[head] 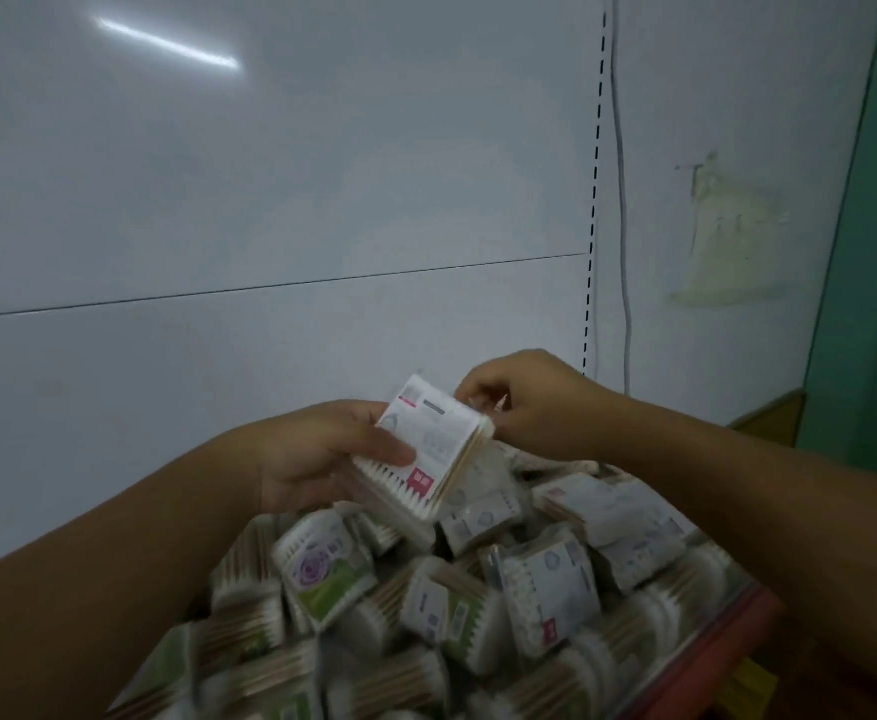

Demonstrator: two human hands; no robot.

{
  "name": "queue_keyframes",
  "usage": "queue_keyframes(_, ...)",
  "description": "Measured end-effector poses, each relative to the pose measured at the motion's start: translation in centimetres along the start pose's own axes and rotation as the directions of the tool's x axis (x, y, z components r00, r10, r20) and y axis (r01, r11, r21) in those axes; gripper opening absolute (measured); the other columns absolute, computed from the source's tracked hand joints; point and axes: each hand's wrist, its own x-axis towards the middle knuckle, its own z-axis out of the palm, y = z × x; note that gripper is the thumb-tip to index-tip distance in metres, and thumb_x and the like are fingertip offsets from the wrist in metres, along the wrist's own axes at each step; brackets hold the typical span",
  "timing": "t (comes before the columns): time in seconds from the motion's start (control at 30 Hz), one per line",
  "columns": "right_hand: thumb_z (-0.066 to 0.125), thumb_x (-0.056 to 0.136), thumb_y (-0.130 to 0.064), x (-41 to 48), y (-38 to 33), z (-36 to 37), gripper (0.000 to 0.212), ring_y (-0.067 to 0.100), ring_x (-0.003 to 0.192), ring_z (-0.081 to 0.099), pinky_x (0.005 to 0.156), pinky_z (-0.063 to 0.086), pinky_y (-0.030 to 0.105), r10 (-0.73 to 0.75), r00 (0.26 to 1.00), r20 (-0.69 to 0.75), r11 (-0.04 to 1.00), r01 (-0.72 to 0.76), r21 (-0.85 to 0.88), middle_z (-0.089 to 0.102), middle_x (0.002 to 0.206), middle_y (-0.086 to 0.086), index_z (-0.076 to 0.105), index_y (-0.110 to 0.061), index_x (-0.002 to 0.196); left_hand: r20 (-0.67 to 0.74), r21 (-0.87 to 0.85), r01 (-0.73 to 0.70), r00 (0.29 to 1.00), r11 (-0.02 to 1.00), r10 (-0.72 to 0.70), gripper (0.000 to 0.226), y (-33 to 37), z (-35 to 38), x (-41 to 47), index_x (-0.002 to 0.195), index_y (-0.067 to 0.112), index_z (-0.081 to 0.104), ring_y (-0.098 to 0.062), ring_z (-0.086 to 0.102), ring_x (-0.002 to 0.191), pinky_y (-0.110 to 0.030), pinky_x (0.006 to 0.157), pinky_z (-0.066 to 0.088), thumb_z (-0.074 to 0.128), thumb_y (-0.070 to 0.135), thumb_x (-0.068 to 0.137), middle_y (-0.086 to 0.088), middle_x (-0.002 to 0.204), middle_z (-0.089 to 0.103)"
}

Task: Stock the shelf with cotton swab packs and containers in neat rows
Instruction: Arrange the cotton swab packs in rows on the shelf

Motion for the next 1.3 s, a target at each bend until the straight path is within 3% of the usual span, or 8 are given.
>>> queue_keyframes(0.13, 0.069, 0.078, -0.051, -1.0, 0.0, -0.4, 0.034, 0.001, 0.079, 0.060, 0.071, 0.051, 0.022, 0.078, 0.986, -0.148, 0.992, -0.062, 0.111, 0.058, 0.094, -0.021, 0.059, -0.035, 0.107, -0.048, 0.028, -0.005, 0.999, 1.000, 0.007, 0.030, -0.7, 0.5, -0.2, 0.090, 0.005, 0.077, -0.029, 0.072, 0.083, -0.034, 0.066, 0.059, 0.061, -0.005, 0.067, -0.022, 0.099, 0.072)
queue_keyframes(0.4, 0.073, 0.073, -0.055, -4.3, 2.7, 1.3, 0.043, 0.001, 0.117, 0.040, 0.090, 0.032, 0.021, -0.123, 0.836, 0.534, 0.943, 0.266, -0.199, 0.047, 0.132, -0.018, 0.068, -0.029, 0.107, -0.426, -0.184, -0.253, 0.891, 0.950, 0.155, 0.056, -0.3, -1.2, -5.8, 0.088, 0.001, 0.075, -0.027, 0.072, 0.073, -0.036, 0.058, 0.059, 0.086, 0.003, 0.033, -0.020, 0.088, 0.073)
queue_keyframes(0.53, 0.075, 0.076, -0.042, -4.5, 2.3, 0.3, 0.023, -0.004, 0.096, 0.053, 0.085, 0.043, 0.019, -0.238, 0.882, 0.407, 0.954, 0.292, -0.074, 0.063, 0.105, -0.020, 0.071, -0.025, 0.091, -0.580, -0.254, -0.406, 0.790, 0.878, 0.197, 0.041, 0.0, 0.8, -8.3, 0.103, 0.000, 0.071, -0.032, 0.072, 0.083, -0.040, 0.065, 0.060, 0.060, 0.008, 0.064, -0.021, 0.100, 0.071)
queue_keyframes(0.63, 0.076, 0.074, -0.034, -3.7, 0.9, -2.0, 0.021, -0.002, 0.057, 0.052, 0.058, 0.043, 0.013, -0.239, 0.970, 0.046, 0.940, 0.219, 0.262, 0.059, 0.061, -0.016, 0.062, -0.020, 0.067, -0.695, -0.240, -0.503, 0.687, 0.830, 0.214, 0.035, -0.5, 3.1, -10.3, 0.095, 0.003, 0.076, -0.033, 0.072, 0.086, -0.039, 0.066, 0.059, 0.049, 0.007, 0.072, -0.021, 0.100, 0.071)
queue_keyframes(0.73, 0.071, 0.081, -0.025, -3.2, -4.2, -1.2, 0.027, 0.010, 0.047, 0.047, 0.047, 0.043, 0.020, -0.130, 0.969, -0.212, 0.557, 0.248, 0.792, 0.051, 0.052, -0.006, 0.052, -0.017, 0.063, -0.812, -0.192, -0.567, 0.550, 0.801, 0.194, 0.033, -1.9, 6.5, -11.8, 0.099, -0.002, 0.070, -0.032, 0.072, 0.086, -0.042, 0.071, 0.061, 0.056, 0.007, 0.069, -0.020, 0.097, 0.071)
queue_keyframes(0.83, 0.068, 0.084, -0.029, -4.3, -11.1, 2.5, 0.020, 0.017, 0.059, 0.065, 0.052, 0.053, 0.028, -0.160, 0.975, -0.152, 0.330, 0.198, 0.923, 0.067, 0.064, 0.000, 0.059, -0.018, 0.069, -0.905, -0.103, -0.565, 0.395, 0.819, 0.159, 0.045, -4.0, 10.2, -14.4, 0.106, -0.005, 0.064, -0.031, 0.071, 0.090, -0.040, 0.080, 0.059, 0.061, 0.012, 0.065, -0.022, 0.105, 0.070)
queue_keyframes(1.17, 0.072, 0.080, -0.033, -11.5, -32.9, 17.2, 0.037, 0.012, 0.045, 0.043, 0.045, 0.036, 0.020, -0.297, 0.955, 0.010, 0.357, 0.101, 0.929, 0.043, 0.047, -0.002, 0.046, -0.016, 0.059, -0.999, -0.040, -0.547, 0.042, 0.836, -0.021, 0.044, -12.3, 15.8, -36.5, 0.103, 0.015, 0.074, -0.031, 0.070, 0.095, -0.040, 0.074, 0.058, 0.067, 0.045, 0.073, -0.018, 0.107, 0.071)
queue_keyframes(1.3, 0.068, 0.078, -0.046, -15.8, -45.1, 22.0, 0.036, 0.005, 0.048, 0.051, 0.044, 0.041, 0.019, -0.372, 0.925, 0.078, 0.282, 0.033, 0.959, 0.054, 0.052, -0.004, 0.051, -0.019, 0.062, -0.999, 0.021, -0.495, -0.049, 0.869, -0.004, 0.055, -15.0, 16.9, -48.5, 0.119, 0.016, 0.060, -0.031, 0.071, 0.093, -0.040, 0.074, 0.059, 0.077, 0.017, 0.067, -0.013, 0.107, 0.072)
